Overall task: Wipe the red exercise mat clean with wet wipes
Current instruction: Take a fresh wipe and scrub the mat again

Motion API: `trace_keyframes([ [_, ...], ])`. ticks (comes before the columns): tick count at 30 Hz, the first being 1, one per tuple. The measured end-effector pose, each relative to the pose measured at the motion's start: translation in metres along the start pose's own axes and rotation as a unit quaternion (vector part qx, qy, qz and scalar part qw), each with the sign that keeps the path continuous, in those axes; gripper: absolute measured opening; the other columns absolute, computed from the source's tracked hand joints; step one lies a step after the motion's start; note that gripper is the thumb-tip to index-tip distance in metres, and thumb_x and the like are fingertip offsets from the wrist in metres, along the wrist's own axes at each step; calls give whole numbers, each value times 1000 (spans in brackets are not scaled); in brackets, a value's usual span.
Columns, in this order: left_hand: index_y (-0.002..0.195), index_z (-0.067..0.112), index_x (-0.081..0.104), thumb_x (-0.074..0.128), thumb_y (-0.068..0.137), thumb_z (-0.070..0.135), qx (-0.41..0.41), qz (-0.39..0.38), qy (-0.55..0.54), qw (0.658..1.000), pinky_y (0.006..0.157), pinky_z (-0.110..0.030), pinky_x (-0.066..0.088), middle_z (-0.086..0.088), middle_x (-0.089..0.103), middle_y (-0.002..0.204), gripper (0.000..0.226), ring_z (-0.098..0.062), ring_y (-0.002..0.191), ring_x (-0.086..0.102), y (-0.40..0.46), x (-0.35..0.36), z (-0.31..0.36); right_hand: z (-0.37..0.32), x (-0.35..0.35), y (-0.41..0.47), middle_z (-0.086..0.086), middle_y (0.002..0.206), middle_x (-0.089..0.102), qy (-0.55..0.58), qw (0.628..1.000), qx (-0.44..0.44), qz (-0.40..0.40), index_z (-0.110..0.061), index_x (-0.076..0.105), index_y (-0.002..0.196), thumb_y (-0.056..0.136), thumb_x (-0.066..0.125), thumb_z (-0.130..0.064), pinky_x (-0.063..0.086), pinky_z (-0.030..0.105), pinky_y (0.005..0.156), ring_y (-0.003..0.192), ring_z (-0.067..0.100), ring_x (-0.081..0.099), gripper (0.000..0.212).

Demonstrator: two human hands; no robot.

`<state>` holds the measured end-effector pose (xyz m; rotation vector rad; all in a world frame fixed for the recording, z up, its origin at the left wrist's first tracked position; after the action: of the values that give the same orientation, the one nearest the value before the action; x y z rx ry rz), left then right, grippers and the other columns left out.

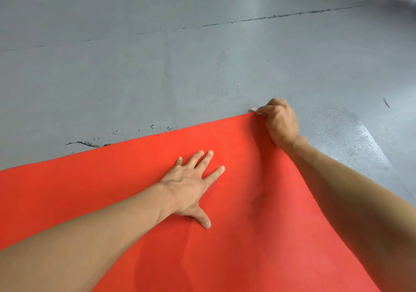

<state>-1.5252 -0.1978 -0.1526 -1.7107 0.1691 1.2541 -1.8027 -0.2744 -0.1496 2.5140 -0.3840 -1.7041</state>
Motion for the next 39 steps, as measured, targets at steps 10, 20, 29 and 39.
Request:
trace_keyframes([
  [10,160,42,-23,74,62,86,-19,-20,-5,1000,127,-64,8,-5,-39,165,145,-28,155,-30,-1,-3,1,32,-28,-59,7,97,71,-8,998,-62,-18,-17,82,101,94,53,-18,49,34,74,90,34,65,30],
  [20,164,27,-17,80,61,82,-52,-27,-26,998,120,-77,4,-11,-31,169,152,-41,154,-30,1,-16,49,42,-58,-156,-1,97,69,-3,1000,-23,-9,-22,81,105,94,65,-5,52,35,72,91,27,65,26],
  [29,156,43,-30,81,61,81,-44,-47,-49,997,116,-81,6,-12,-45,161,150,-48,148,-37,16,-10,80,42,-67,-189,-8,100,70,23,999,-33,3,-26,81,103,90,45,-12,48,25,75,98,17,61,40],
  [39,157,42,-29,77,62,84,-36,-45,-38,998,115,-82,7,-14,-44,161,149,-51,148,-35,16,-11,79,19,2,-28,4,101,67,33,999,-5,9,-23,80,105,97,60,-9,37,29,73,99,29,58,26],
])
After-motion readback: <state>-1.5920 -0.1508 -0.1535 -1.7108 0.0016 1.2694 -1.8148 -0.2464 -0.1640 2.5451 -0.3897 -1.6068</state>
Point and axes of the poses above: each hand's wrist, its own y-axis towards the middle knuckle, its own x-axis out of the palm, z = x × y, the point moved 4 cm from there along y, towards the middle knuckle
